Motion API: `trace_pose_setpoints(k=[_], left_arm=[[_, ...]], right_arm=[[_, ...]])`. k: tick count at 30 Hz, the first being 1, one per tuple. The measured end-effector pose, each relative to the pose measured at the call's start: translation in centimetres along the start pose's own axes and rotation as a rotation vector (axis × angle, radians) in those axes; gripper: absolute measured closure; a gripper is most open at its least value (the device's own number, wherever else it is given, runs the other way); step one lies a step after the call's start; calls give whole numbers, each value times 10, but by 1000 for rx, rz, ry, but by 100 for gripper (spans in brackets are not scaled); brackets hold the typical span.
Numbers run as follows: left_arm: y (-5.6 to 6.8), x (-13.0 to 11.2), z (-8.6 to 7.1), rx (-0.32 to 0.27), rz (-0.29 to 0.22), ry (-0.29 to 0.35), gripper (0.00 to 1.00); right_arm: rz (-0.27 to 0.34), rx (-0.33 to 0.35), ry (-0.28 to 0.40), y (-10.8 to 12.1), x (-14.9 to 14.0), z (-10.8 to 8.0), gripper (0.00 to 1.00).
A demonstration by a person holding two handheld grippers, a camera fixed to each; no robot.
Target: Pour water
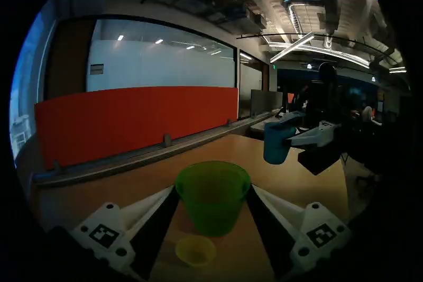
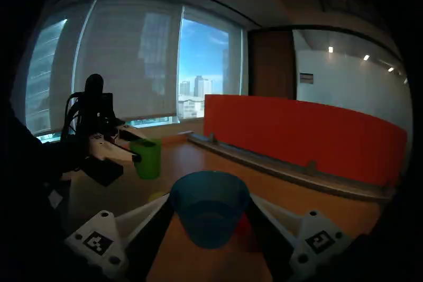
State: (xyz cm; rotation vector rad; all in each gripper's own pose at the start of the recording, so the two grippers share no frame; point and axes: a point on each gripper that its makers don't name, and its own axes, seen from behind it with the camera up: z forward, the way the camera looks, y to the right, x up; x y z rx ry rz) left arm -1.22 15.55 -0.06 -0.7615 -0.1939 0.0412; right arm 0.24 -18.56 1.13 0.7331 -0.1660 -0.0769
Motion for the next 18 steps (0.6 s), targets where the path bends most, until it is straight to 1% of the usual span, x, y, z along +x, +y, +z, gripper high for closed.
trace_pose_setpoints(k=[8,18], left_arm=[[12,2,-1,-23,-1,13,13],[20,-3,1,-43,8,14,13]], right_arm=[[2,3,46,1,15,0,9],[5,6,85,4,28,3,9]])
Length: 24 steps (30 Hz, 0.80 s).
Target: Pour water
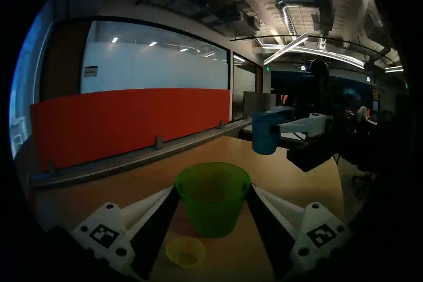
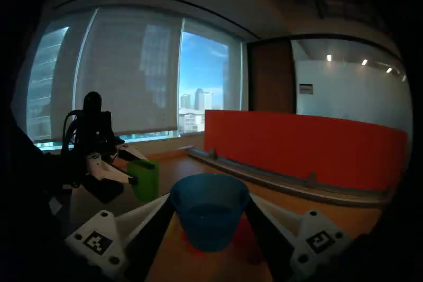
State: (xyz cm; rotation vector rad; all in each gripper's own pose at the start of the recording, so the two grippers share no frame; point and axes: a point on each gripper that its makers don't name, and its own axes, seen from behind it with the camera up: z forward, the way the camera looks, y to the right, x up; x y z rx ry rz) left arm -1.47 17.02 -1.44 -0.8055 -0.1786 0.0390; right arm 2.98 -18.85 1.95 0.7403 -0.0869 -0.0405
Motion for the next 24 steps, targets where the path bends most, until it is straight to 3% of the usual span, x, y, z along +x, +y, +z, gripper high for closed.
trace_pose_setpoints(k=[14,24], left_arm=[[10,-11,8,-8,11,-1,13],[21,-16,16,-32,-1,11,13]], right_arm=[[-69,17,-8,-5,14,11,9],[-210,45,-16,-13,35,22,9]])
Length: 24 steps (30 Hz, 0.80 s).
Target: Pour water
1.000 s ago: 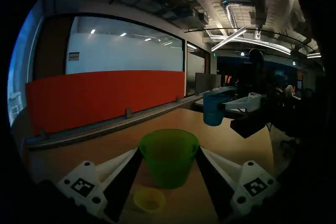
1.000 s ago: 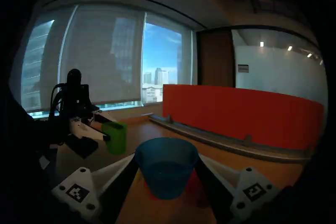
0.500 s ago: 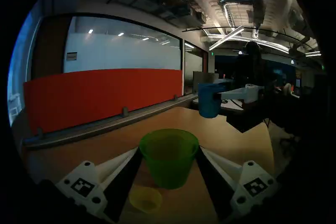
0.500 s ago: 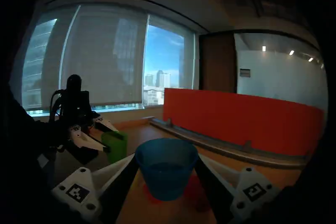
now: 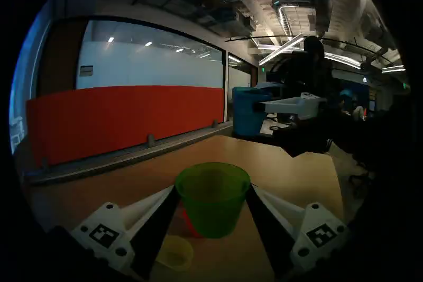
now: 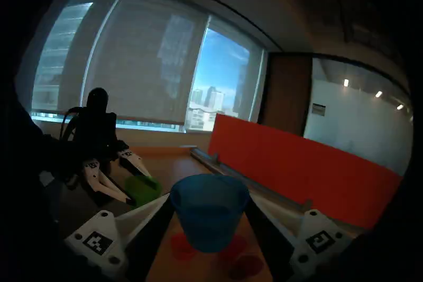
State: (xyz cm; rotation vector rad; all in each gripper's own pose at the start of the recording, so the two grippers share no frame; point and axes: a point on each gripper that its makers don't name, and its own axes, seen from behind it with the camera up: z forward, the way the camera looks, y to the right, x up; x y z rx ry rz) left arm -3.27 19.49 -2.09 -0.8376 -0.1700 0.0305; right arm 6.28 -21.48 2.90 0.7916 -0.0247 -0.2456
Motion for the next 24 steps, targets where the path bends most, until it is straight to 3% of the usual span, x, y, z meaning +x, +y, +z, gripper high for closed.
trace_pose_setpoints(k=[24], left_arm=[[18,6,9,-51,17,13,13]], right_arm=[[-317,50,-5,-14,35,28,9]])
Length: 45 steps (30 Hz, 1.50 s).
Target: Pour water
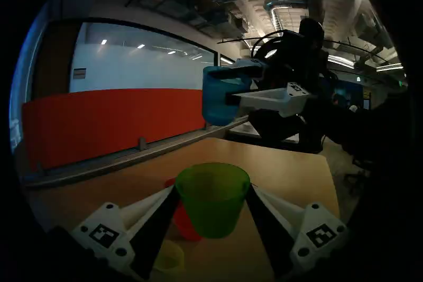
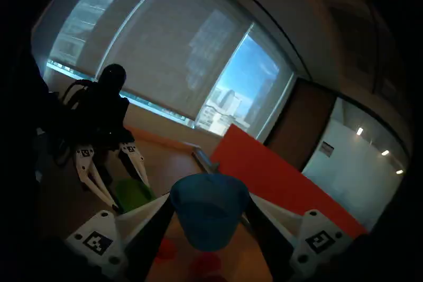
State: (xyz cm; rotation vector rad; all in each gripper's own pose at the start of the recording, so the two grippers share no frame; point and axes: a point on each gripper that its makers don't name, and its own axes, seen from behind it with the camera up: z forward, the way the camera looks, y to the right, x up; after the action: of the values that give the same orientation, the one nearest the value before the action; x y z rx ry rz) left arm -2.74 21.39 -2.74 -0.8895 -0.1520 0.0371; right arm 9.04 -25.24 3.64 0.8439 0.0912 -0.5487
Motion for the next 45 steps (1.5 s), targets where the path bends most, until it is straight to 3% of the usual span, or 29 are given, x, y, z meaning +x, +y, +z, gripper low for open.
trace_pose_setpoints(k=[18,45], left_arm=[[15,3,8,-32,16,0,13],[25,9,10,-54,41,6,13]], right_arm=[[-198,-7,11,1,17,10,9],[-498,-24,5,-8,36,20,9]])
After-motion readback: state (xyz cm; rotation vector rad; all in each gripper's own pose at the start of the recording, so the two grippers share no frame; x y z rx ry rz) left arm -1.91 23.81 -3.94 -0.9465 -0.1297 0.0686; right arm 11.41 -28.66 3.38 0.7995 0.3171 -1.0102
